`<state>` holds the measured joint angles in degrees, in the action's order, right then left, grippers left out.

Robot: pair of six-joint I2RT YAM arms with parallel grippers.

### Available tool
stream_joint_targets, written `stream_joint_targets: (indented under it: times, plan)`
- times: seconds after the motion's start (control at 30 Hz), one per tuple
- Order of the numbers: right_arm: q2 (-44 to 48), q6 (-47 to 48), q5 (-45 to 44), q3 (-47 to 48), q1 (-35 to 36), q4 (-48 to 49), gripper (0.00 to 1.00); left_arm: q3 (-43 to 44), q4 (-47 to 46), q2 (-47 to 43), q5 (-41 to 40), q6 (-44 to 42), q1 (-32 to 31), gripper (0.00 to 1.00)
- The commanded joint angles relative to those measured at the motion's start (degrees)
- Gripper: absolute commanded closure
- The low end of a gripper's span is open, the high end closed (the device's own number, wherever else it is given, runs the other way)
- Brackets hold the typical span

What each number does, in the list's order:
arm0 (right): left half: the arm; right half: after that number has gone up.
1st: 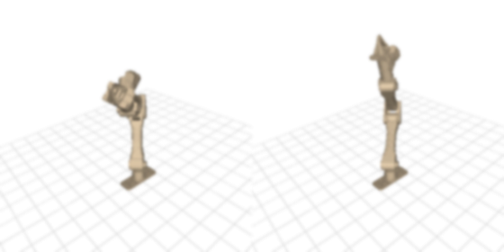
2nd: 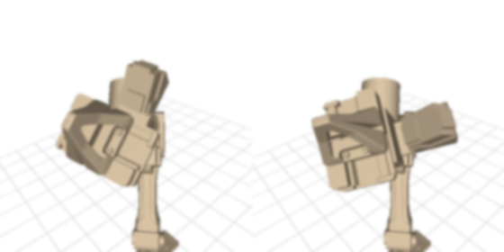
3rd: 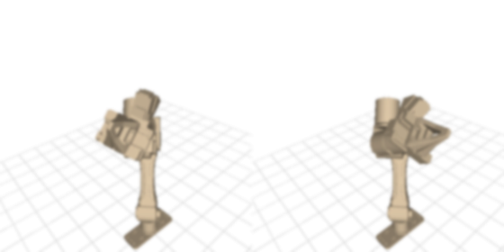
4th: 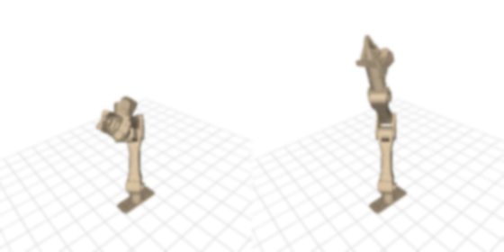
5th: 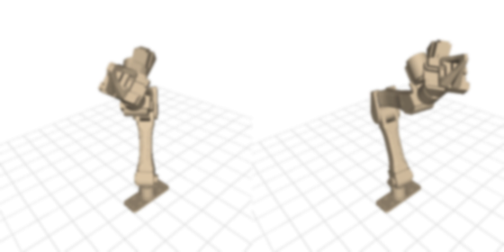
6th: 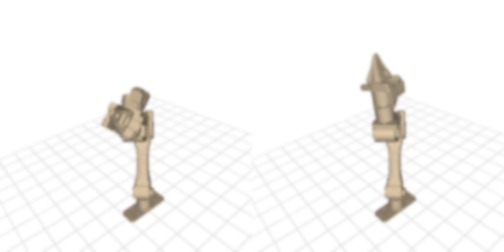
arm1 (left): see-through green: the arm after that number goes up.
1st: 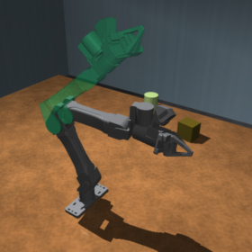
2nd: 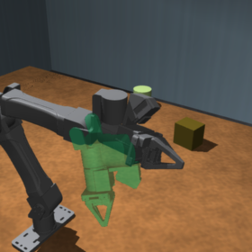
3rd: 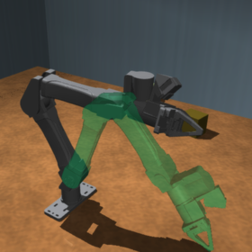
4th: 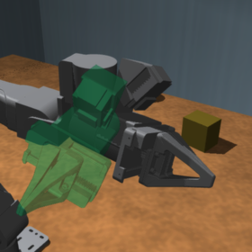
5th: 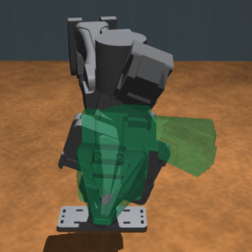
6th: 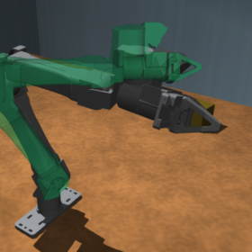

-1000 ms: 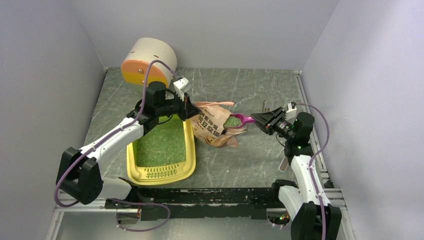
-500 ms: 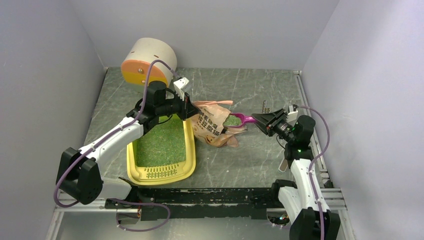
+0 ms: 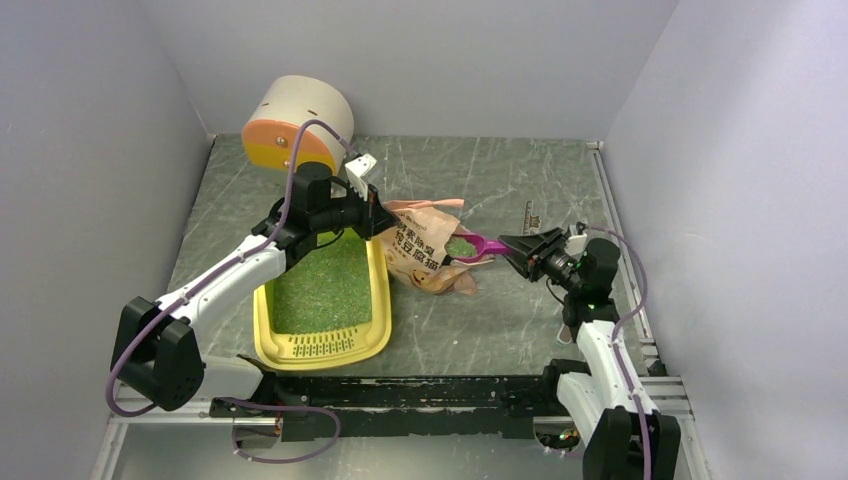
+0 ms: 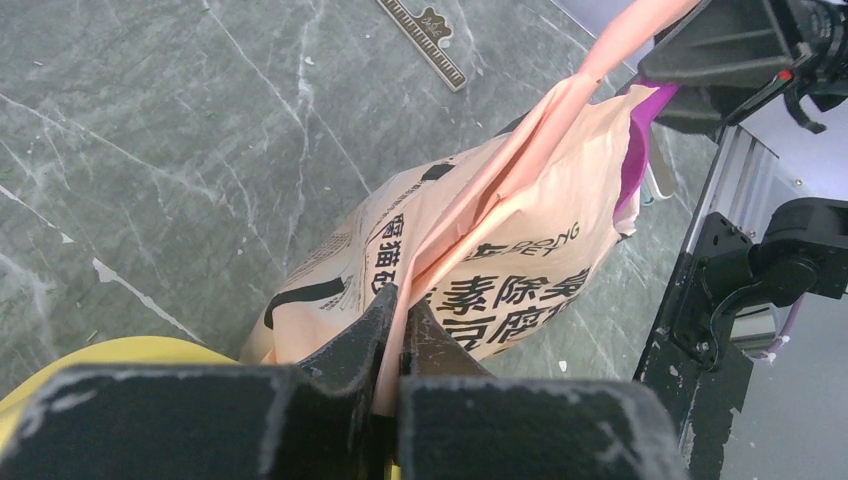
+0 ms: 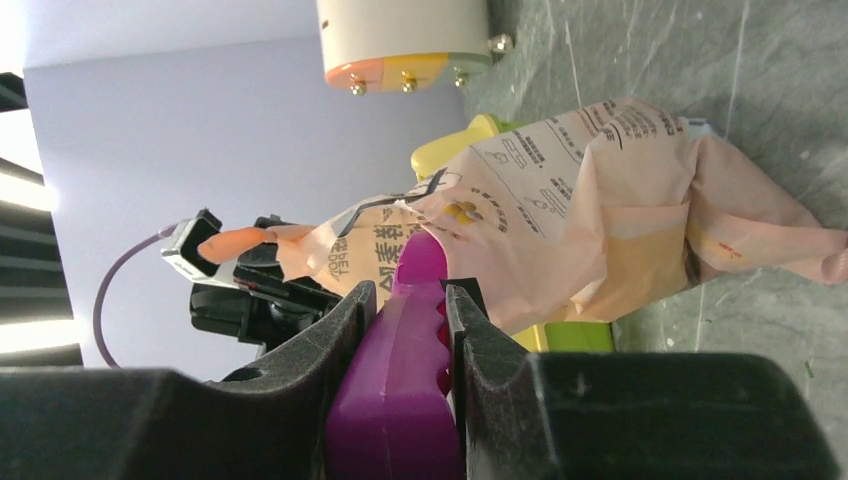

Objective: Fill the litter box with clean litter
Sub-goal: 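Scoop the cat litter from the cat litter bag.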

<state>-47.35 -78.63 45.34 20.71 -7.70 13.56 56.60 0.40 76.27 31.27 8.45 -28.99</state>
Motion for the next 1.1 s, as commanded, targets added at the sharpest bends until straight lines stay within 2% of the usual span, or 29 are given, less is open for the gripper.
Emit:
stream_joint_targets:
  times: [0.0,0.07,0.17,0.23,0.3,0.37,0.4,0.43,0.47,0.53,0.67,0.7,0.8,1.07]
  plan:
    - [-2.13,-3.45,-1.63,-0.15,4.14,4.66,1.0,0.09,-5.22,-2.66,-0.16,1.96,-0.05,0.95]
    - [-4.58,-5.09,0.6,-0.98,5.13,9.02,1.0,0.45,-5.07,-2.47,-0.15,2.01,-0.1,0.95]
    - [-3.21,-9.09,-1.21,-4.43,2.63,12.92,1.0,0.95,-3.85,-2.71,-0.15,1.63,-0.19,0.95]
    - [-3.14,-14.39,-4.59,-6.83,6.25,18.73,1.0,0.34,-4.12,-3.51,-0.63,1.51,-0.27,0.95]
    - [-6.5,-14.66,-3.74,-6.06,10.94,22.61,1.0,-0.4,-5.14,-3.69,-1.19,2.04,-0.27,0.95]
    - [-8.36,-15.46,-0.91,-7.64,8.91,23.84,1.0,0.15,-4.85,-3.23,-0.65,2.26,-0.34,0.95]
    - [-6.85,-18.26,-1.8,-9.83,6.13,27.5,1.0,0.56,-4.35,-3.16,-0.25,2.17,-0.34,0.95]
    - [-5.25,-18.54,-4.23,-10.12,6.97,28.13,1.0,0.66,-4.25,-3.33,-0.13,2.19,-0.55,0.95]
    - [-4.43,-15.52,-5.74,-7.81,10.0,22.86,1.0,0.37,-4.58,-3.54,-0.37,2.13,-0.66,0.95]
    - [-3.05,-8.7,-5.38,-3.24,11.24,13.17,1.0,-0.07,-5.13,-3.85,-1.32,2.22,-0.77,0.95]
    - [-1.35,-10.78,0.2,-5.37,1.67,16.12,1.0,0.37,-4.22,-3.71,-0.31,2.02,-0.86,0.95]
    - [-1.71,-9.52,2.08,-4.39,0.42,14.22,1.0,0.22,-4.03,-3.91,-0.62,1.81,-0.89,0.95]
    - [0.3,-6.22,1.79,-2.6,-0.27,7.55,1.0,-0.55,-4.31,-4.52,-1.33,1.69,-0.89,0.95]
    - [5.71,-6.71,0.61,-4.87,-1.66,3.89,1.0,-0.41,-4.44,-4.05,-3.85,3.39,-0.89,0.95]
